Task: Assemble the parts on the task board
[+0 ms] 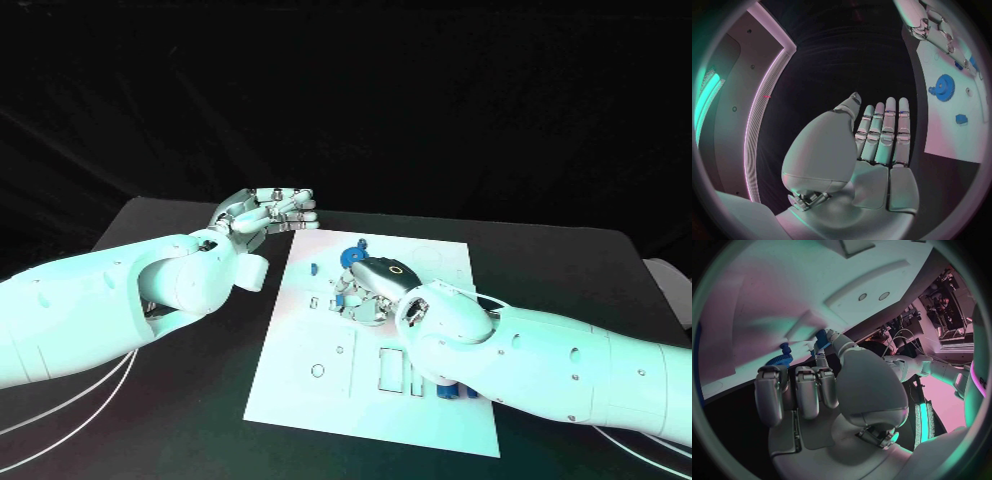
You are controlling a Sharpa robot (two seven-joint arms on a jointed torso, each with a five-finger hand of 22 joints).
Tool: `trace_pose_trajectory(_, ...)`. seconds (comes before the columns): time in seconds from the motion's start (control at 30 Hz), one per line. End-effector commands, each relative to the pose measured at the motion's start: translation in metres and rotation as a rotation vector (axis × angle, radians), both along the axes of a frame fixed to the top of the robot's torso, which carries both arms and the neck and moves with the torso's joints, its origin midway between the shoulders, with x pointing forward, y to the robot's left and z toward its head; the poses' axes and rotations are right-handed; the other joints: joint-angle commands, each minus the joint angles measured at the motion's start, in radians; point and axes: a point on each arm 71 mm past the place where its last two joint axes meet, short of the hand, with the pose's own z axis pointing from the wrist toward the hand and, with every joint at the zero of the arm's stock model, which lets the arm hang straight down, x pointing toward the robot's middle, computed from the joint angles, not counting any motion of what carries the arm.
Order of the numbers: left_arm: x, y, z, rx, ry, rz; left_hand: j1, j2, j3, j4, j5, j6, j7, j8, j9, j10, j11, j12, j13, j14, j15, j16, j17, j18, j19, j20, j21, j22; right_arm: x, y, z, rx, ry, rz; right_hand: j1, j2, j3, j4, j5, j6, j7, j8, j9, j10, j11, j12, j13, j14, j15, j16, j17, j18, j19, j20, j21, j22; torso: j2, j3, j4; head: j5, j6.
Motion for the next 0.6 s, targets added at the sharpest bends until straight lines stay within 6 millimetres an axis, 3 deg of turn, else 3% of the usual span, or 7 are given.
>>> trace_pose_trajectory(0.03,0.0000,-0.0009,0.0011,0.000,-0.009,-0.007,0.001,0.012,0.001,-0.006,-0.003,0.006,0.004,-0.006,-0.001,0.005,0.003,-0.004,-0.001,-0.008,0.002,-0.006,-0.001,0.010,-0.007,0.000,-0.004,-0.001,-0.0007,-0.0016,-0.0065,-0.050,0.020,0.001,-0.014,-0.003,-0.001,0.002,-0.007,-0.004,0.003,0.000,0.022,0.059,0.003,-0.004,0.211,0.106,-0.002,0.004,0.263,-0.008,0.049,-0.004,-0.005,0.205,0.000,-0.0003,0.0000,0.001,0.000)
trace_pose_trajectory(0.6,0.0000,0.0002,0.0011,0.001,-0.009,-0.005,-0.001,0.011,0.001,-0.006,-0.003,0.006,0.005,-0.007,-0.001,0.005,0.004,-0.005,-0.001,-0.009,0.002,-0.008,-0.002,0.010,-0.008,0.001,-0.005,-0.001,-0.0030,-0.0030,-0.0073,-0.079,0.020,0.005,-0.028,-0.016,-0.011,0.005,-0.020,-0.014,0.008,-0.002,0.023,0.052,0.007,-0.010,0.204,0.106,0.002,0.003,0.262,-0.006,0.045,0.000,-0.011,0.202,0.001,-0.0003,0.0001,0.004,-0.003)
